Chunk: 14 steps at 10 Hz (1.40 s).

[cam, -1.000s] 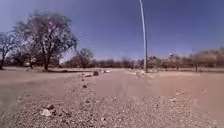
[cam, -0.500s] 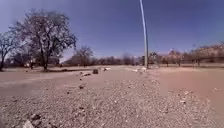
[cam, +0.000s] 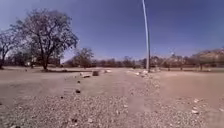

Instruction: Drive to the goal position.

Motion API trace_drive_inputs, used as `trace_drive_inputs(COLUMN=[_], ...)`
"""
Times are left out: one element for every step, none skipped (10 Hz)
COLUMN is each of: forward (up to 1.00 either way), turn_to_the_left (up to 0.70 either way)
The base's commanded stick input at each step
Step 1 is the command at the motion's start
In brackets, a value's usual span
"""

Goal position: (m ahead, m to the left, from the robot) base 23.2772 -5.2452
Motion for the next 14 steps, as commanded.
trace_drive_inputs(forward=[0.7,0.7,0.7,0.7,0.7,0.7,0.7,0.7,0.7,0.7,0.7,0.7,0.7,0.7], turn_to_the_left=[0.0,0.0,0.0,0.0,0.0,0.0,0.0,0.0,0.0,0.0,0.0,0.0,0.0,0.0])
